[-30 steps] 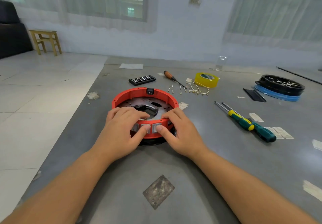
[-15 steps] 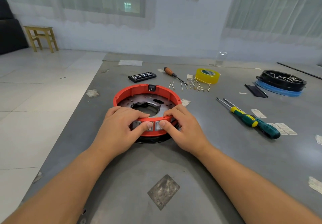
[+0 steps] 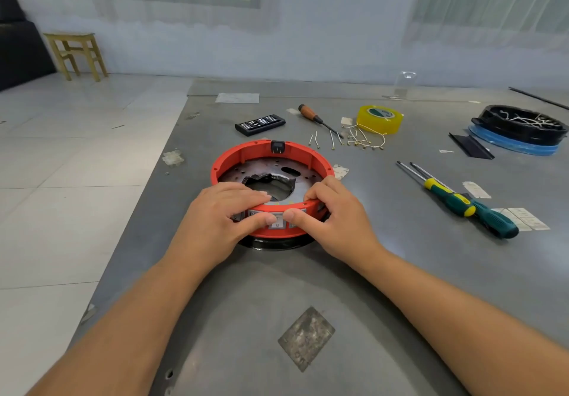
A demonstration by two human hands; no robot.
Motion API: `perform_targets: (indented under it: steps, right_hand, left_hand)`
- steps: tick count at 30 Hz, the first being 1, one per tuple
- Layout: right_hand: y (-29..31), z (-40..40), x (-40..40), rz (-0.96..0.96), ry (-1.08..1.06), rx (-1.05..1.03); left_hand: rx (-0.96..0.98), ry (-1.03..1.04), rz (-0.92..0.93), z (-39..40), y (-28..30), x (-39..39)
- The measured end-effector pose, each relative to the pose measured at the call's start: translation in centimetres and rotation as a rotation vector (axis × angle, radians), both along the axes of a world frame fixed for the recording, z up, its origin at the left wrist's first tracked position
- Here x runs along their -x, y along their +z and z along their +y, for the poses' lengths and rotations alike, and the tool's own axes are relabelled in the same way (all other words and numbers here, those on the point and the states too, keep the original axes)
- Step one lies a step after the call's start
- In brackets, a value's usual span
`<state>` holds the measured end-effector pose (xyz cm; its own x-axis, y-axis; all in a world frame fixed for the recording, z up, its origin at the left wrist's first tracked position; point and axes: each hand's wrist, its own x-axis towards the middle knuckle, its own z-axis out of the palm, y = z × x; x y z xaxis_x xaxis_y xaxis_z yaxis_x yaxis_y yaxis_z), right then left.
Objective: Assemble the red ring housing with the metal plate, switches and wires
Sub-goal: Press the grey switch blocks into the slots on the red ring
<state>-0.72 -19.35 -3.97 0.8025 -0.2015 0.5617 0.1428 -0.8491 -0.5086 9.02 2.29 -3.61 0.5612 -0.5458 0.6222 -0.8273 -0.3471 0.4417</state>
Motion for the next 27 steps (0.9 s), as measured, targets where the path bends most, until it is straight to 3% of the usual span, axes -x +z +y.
perform_targets:
  steps: [8, 22, 27]
  right_hand:
    - [0.1, -2.2, -0.4, 0.062, 0.088, 0.007]
    - [0.4, -3.7, -0.6, 0.098, 0.104, -0.039]
    - [0.1, -4.9, 0.1, 0.138, 0.220, -0.076]
  left_hand:
    - [-0.097, -0.033, 0.023, 2.0, 0.1, -1.3]
    - [-0.080, 0.080, -0.010, -0.1, 0.5, 0.6]
    - [-0.105, 0.159, -0.082, -1.0, 0.2, 1.8]
